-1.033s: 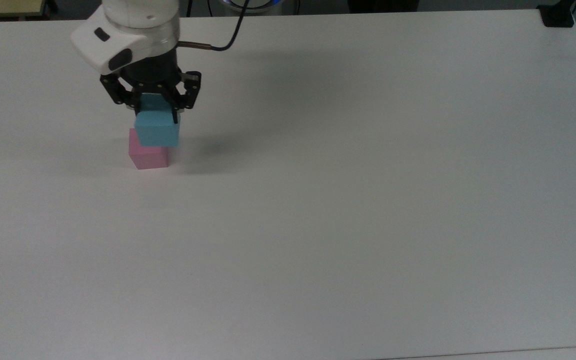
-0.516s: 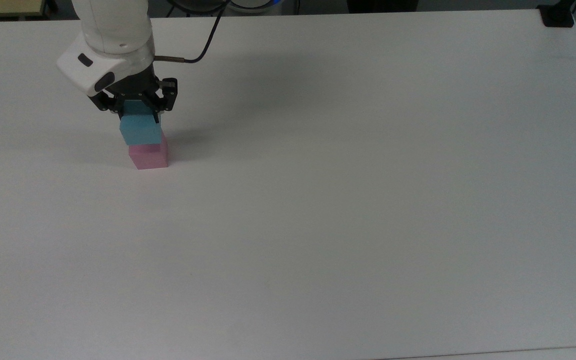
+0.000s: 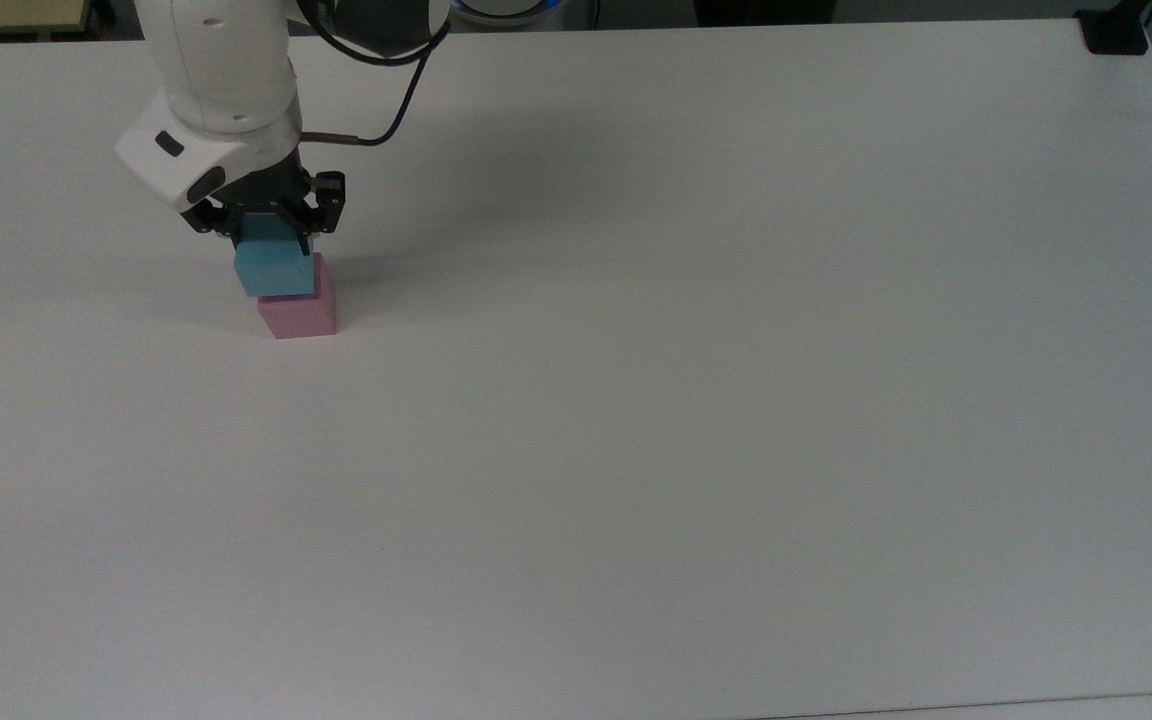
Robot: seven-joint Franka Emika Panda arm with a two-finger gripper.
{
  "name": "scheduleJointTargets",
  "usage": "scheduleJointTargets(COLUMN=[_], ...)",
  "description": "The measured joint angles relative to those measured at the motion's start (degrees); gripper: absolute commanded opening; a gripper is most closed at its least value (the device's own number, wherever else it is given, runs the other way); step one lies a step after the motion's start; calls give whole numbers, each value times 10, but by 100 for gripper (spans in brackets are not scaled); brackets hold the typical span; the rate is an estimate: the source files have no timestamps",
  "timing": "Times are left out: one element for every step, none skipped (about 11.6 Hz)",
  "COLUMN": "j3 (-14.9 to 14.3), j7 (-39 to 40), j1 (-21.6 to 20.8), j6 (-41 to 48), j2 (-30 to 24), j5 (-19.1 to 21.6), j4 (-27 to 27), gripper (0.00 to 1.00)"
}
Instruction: Put blue cube on pink cube
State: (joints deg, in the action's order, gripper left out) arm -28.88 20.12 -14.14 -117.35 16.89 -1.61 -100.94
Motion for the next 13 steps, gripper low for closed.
scheduleJointTargets(j3=[0,0,0,0,0,0,0,0,0,0,-1,-2,-4], j7=[0,0,0,0,0,0,0,0,0,0,0,0,0], j1=[0,0,0,0,0,0,0,0,0,1,2,4,5], j6=[-2,-11,-22,-29,-30,-30,-30,-30,-30,-30,-30,-30,-31], j2=[2,4,6,7,8,8,9,10,12,12,12,12,12], j5=[0,1,5,7,7,8,8,8,8,8,13,19,24], j4=[-3,-6,-8,-12,-14,-15,-15,-16,-16,-16,-16,-15,-13], gripper=[36,38,44,57,79,100,100,100,100,100,100,100,100])
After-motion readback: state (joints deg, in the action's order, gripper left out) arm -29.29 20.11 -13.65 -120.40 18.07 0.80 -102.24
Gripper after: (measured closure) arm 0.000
